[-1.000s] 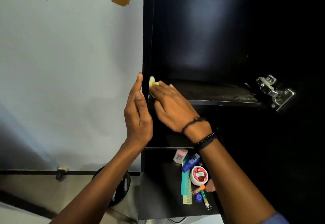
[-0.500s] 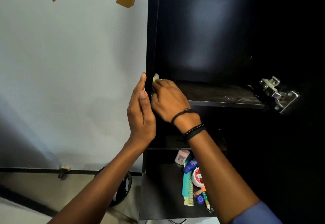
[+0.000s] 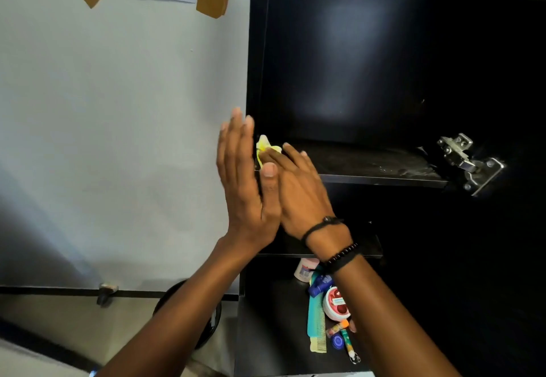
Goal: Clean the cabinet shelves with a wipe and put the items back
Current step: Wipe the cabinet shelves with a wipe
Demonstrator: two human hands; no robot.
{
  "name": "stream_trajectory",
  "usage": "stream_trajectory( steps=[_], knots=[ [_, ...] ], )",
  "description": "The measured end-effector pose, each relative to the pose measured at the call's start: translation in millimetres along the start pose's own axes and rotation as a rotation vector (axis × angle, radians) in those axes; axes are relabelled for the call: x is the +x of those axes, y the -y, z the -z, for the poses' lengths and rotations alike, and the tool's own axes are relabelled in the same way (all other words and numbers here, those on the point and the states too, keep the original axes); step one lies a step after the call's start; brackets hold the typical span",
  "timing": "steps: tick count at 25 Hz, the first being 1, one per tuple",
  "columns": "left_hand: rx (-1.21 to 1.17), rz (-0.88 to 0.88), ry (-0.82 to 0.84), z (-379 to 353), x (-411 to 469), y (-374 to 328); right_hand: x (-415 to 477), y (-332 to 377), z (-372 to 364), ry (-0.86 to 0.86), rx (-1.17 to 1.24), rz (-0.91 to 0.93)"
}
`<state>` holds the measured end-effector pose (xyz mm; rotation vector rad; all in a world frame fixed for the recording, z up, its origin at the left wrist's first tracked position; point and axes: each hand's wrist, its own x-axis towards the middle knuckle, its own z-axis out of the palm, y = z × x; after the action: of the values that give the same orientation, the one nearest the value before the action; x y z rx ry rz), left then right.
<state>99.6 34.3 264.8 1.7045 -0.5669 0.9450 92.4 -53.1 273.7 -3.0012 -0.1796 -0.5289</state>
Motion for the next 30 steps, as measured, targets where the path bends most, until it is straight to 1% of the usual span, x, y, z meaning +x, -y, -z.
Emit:
stream_trajectory(
  steps=[1, 2, 3, 5, 7, 8, 9, 11, 12, 13, 14, 15, 16, 17, 18, 20, 21, 22, 23, 24, 25, 26, 27, 28, 30],
  knots=[
    [0.017, -0.123, 0.057, -3.1, 2.9, -7.1, -13.2, -12.3, 2.8, -0.04, -0.044, -0.015],
    [0.026, -0.216, 0.149, -6.7, 5.7, -13.7, -25.2, -30.0, 7.2, -0.095, -0.087, -0.063],
    [0.044, -0.259, 0.262, -12.0, 7.0, -17.9, -36.1, -52.5, 11.6, -0.157, -0.153, -0.147],
    [0.166, -0.211, 0.491, -26.8, 8.8, -18.9, -50.5, -106.1, 27.7, -0.178, -0.321, -0.381],
    [0.36, -0.114, 0.693, -42.5, 10.3, -14.2, -57.5, -147.3, 46.7, -0.066, -0.377, -0.643],
    [0.441, -0.087, 0.77, -50.0, 9.5, -12.1, -56.6, -155.7, 53.0, -0.019, -0.403, -0.722],
    [0.509, -0.076, 0.818, -56.2, 7.8, -11.1, -52.2, -155.4, 55.5, -0.026, -0.429, -0.71],
    [0.621, -0.093, 0.857, -63.9, 3.4, -10.9, -47.4, -137.8, 46.5, -0.074, -0.411, -0.557],
    [0.662, -0.108, 0.857, -65.1, 1.8, -11.1, -52.5, -125.1, 38.4, -0.069, -0.389, -0.45],
    [0.684, -0.115, 0.852, -65.2, 0.3, -10.4, -59.0, -116.6, 36.2, -0.05, -0.365, -0.384],
    [0.689, -0.115, 0.85, -64.2, -0.2, -10.1, -62.1, -118.1, 40.8, 0.006, -0.343, -0.401],
    [0.688, -0.116, 0.857, -63.4, -0.2, -10.0, -61.5, -127.7, 47.3, 0.049, -0.304, -0.513],
    [0.685, -0.116, 0.864, -62.6, 0.6, -10.6, -56.9, -140.8, 52.2, 0.051, -0.283, -0.65],
    [0.682, -0.114, 0.87, -62.3, 1.5, -11.7, -49.5, -152.2, 53.4, 0.047, -0.292, -0.733],
    [0.68, -0.11, 0.873, -62.2, 2.3, -11.9, -40.1, -159.3, 50.4, 0.015, -0.321, -0.683],
    [0.677, -0.107, 0.871, -62.1, 2.7, -12.0, -24.8, -145.7, 41.4, -0.038, -0.227, -0.445],
    [0.671, -0.11, 0.873, -60.2, 2.3, -11.0, -29.4, -134.1, 35.9, -0.048, -0.229, -0.354],
    [0.662, -0.111, 0.871, -57.6, 2.5, -9.2, -40.2, -130.6, 33.2, -0.053, -0.276, -0.312],
    [0.655, -0.115, 0.865, -55.0, 2.7, -6.8, -53.3, -133.3, 36.5, -0.041, -0.334, -0.338],
    [0.651, -0.123, 0.854, -52.6, 2.9, -4.4, -64.2, -141.3, 43.5, 0.008, -0.373, -0.439],
    [0.65, -0.132, 0.841, -51.1, 3.2, -1.9, -67.9, -147.6, 51.9, 0.065, -0.377, -0.59],
    [0.647, -0.138, 0.838, -50.6, 3.5, -0.4, -64.9, -152.9, 54.0, 0.084, -0.383, -0.691],
    [0.645, -0.137, 0.843, -51.4, 3.3, -0.5, -57.2, -156.5, 50.5, 0.035, -0.397, -0.695],
    [0.643, -0.128, 0.843, -52.2, 2.3, -1.5, -46.2, -153.9, 45.7, -0.032, -0.307, -0.625],
    [0.646, -0.123, 0.83, -51.7, 1.8, -2.4, -37.1, -133.3, 36.3, -0.031, -0.099, -0.387]
  ],
)
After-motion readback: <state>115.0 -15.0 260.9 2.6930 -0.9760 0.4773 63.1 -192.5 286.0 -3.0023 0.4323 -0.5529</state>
